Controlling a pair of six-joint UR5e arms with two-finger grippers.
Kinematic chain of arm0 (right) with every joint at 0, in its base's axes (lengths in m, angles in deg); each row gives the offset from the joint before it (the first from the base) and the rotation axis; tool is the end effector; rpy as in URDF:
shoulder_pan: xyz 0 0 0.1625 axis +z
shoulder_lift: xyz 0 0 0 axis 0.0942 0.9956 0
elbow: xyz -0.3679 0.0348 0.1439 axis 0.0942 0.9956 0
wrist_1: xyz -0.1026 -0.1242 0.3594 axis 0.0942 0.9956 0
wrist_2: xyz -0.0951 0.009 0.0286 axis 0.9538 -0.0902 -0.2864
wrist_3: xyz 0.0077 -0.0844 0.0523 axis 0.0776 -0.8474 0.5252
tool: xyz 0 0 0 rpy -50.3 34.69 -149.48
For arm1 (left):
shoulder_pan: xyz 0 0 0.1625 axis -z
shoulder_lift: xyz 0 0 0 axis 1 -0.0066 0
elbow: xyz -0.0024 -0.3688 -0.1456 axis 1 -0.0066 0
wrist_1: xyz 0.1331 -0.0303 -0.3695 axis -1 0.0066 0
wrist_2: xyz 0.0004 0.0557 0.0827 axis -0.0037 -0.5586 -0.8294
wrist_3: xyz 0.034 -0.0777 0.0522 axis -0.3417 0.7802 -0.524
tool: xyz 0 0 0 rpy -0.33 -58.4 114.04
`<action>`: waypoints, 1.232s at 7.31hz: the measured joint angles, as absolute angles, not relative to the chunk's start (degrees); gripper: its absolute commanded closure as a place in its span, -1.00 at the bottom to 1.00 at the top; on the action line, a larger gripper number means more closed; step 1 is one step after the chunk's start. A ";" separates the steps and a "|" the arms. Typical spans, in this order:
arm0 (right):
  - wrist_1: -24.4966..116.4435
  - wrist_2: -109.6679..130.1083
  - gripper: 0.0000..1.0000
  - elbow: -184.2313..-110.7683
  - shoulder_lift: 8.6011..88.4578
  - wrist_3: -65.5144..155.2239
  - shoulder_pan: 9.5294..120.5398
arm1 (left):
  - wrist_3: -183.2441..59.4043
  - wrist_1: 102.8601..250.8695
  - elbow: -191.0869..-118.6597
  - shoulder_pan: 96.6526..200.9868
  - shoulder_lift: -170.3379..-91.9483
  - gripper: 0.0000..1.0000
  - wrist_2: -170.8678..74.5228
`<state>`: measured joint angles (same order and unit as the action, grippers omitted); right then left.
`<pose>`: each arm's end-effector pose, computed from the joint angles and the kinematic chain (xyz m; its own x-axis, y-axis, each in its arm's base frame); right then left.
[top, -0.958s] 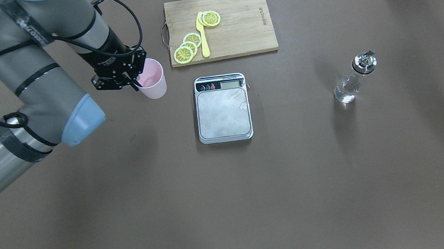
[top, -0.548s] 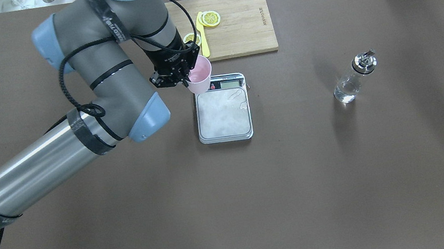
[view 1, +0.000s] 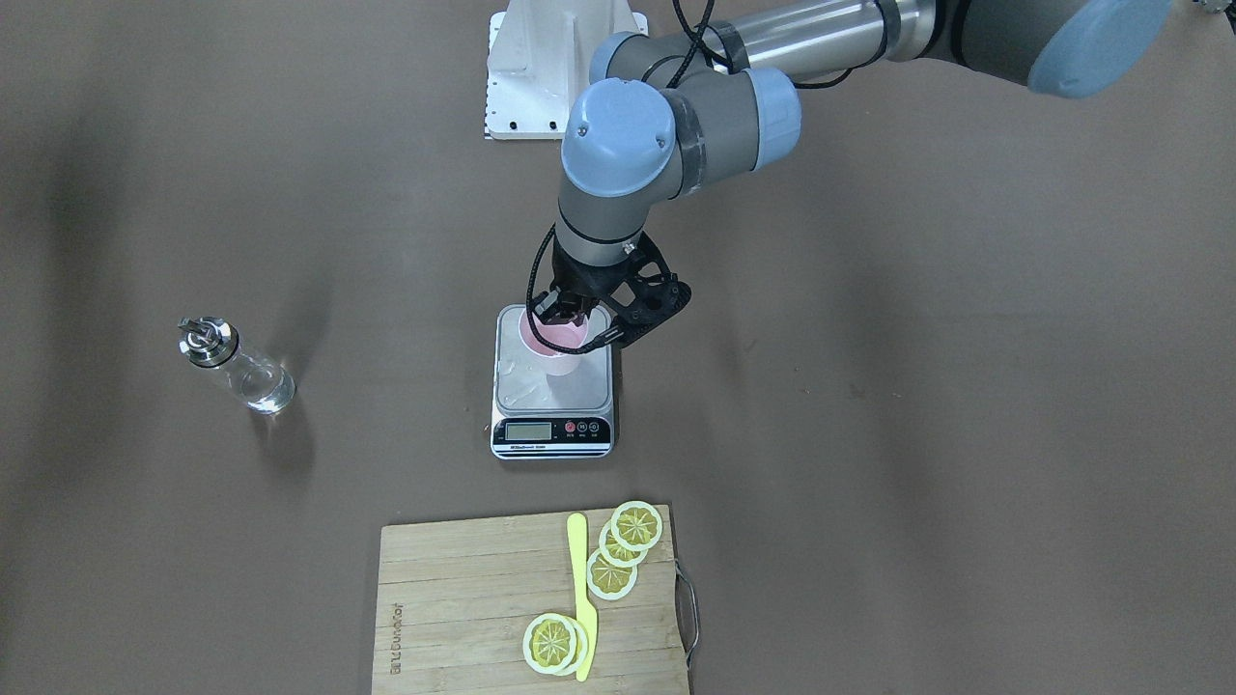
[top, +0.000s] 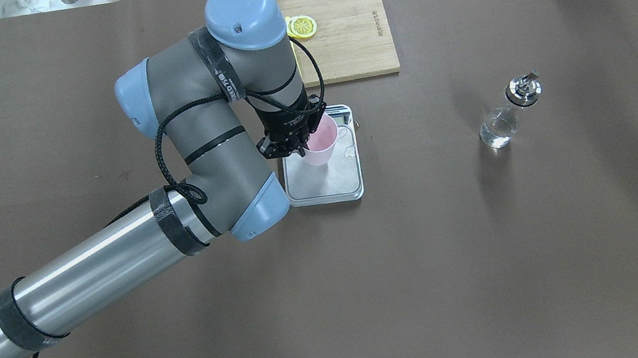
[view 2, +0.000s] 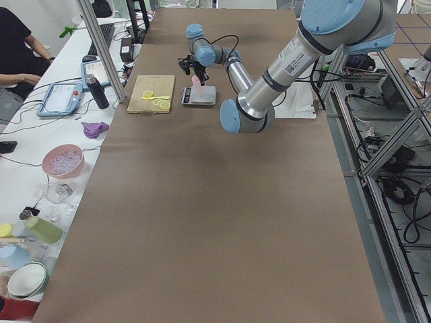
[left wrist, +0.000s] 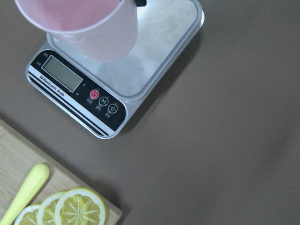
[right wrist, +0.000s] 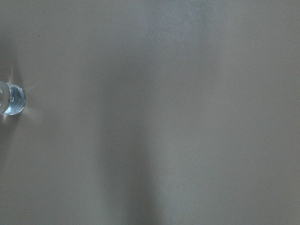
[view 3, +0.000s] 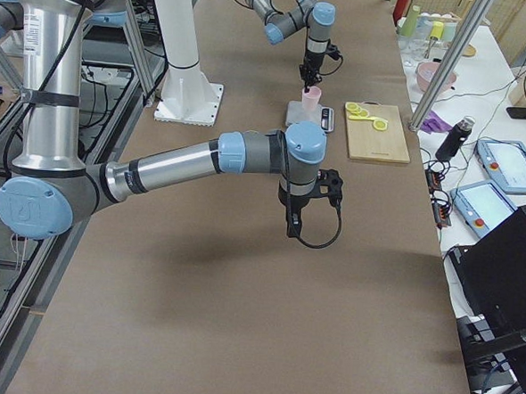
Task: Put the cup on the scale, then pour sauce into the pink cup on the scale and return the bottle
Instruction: 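Open the left gripper and lift it away from the cup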
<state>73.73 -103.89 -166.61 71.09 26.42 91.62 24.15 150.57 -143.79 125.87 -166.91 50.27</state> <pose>0.0313 -0.4411 0.4927 0.6719 -0.1440 0.7265 0.0885 0.9895 0.1143 0.5302 -0.4923 0.1145 0.5155 -0.5792 -0.6315 0.3285 0.8142 -0.4786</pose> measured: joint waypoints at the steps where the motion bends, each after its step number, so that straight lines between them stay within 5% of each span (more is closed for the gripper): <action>1: 73.73 -103.89 -1.00 -166.63 71.10 26.42 91.62 | 24.21 151.59 -143.14 125.44 -166.91 1.00 50.21; 3: 73.67 -103.85 -1.00 -166.61 71.07 26.42 91.62 | 24.15 152.70 -142.39 125.18 -166.76 0.84 50.18; 4: 73.65 -103.83 -1.00 -166.57 71.04 26.42 91.62 | 23.95 152.88 -142.27 125.16 -166.66 -0.36 50.18; 5: 73.64 -103.83 -1.00 -166.56 71.02 26.42 91.62 | 23.69 153.25 -142.25 125.14 -166.45 -0.94 50.18; 9: 73.64 -103.86 -1.00 -166.66 70.98 26.40 91.63 | 23.07 155.42 -144.06 125.62 -165.15 -0.94 48.90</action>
<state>73.64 -103.86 -166.66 70.98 26.40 91.63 23.07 155.42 -144.06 125.62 -165.15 48.90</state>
